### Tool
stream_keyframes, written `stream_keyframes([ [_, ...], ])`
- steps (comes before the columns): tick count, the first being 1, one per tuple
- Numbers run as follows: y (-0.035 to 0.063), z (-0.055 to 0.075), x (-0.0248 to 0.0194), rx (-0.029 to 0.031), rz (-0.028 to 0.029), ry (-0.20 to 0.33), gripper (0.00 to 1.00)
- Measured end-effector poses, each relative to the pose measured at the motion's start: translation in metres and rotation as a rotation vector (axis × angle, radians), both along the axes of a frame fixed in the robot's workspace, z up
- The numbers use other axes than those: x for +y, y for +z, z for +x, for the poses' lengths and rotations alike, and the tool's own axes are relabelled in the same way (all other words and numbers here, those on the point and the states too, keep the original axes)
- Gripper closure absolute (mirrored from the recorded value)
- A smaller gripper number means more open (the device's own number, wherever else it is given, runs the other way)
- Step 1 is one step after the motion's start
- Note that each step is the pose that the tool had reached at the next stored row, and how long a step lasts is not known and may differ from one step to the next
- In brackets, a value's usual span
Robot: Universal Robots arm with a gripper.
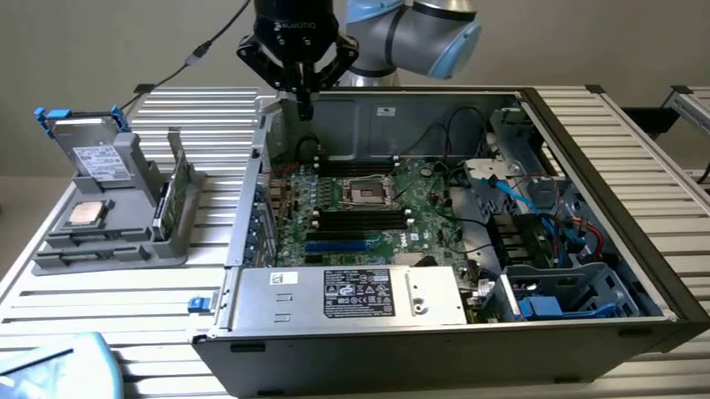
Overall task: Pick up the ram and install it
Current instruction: 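Reach for the ram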
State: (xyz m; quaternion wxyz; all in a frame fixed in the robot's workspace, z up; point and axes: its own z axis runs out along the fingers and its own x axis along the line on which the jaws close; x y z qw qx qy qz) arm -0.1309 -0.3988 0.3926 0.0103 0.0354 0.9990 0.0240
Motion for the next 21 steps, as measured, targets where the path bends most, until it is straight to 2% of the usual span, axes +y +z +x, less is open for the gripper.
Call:
stream_keyframes([
  [21, -0.0007, -0.089, 0.0000, -0.0002, 0.0000, 0.000, 0.90],
])
